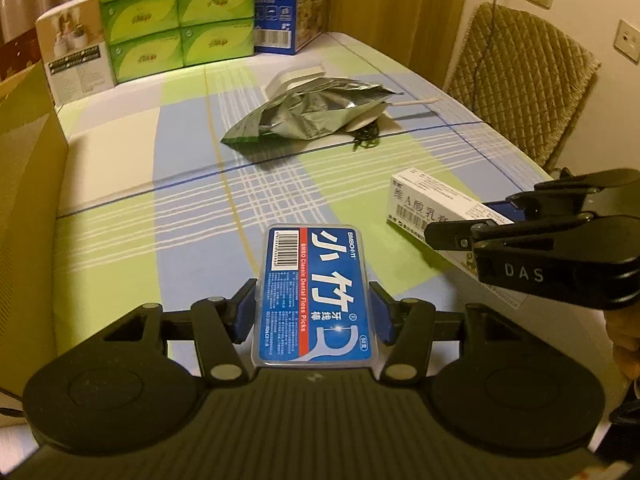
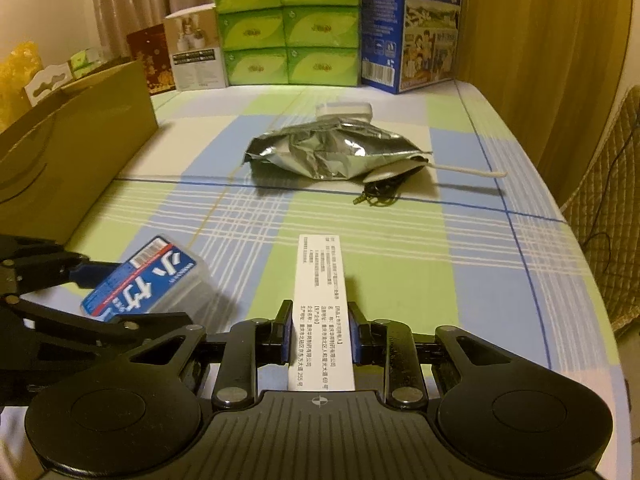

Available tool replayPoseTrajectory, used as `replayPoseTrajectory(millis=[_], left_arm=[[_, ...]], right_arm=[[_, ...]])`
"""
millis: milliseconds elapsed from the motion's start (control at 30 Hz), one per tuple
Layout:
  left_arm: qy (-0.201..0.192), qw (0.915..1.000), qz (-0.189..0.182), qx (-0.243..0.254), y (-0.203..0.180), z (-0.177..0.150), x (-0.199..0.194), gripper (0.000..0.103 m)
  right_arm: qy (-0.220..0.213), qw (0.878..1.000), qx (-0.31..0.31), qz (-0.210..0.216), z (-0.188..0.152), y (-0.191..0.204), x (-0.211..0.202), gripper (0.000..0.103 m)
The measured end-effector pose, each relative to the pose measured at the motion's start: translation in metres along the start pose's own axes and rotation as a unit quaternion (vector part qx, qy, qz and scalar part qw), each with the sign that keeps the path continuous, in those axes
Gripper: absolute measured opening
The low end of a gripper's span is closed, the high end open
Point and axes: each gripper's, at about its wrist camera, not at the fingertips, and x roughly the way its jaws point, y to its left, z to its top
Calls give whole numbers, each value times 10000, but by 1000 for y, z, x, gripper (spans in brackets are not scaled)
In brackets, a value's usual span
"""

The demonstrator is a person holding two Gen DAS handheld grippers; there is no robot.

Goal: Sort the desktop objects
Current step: 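Lift both boxes and carry them over the cardboard box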

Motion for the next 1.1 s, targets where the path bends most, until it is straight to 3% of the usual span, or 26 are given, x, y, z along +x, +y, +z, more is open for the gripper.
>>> replayPoseTrajectory(millis=[600, 1100], left_arm=[[-379, 9991, 178, -59, -15, 2, -89, 52], [-716, 9961, 449, -269, 0, -8, -163, 52]], right_arm=[[-386, 9987, 330, 86, -10, 20, -90, 23], [-779, 9961, 53, 410, 3, 67, -140, 23]])
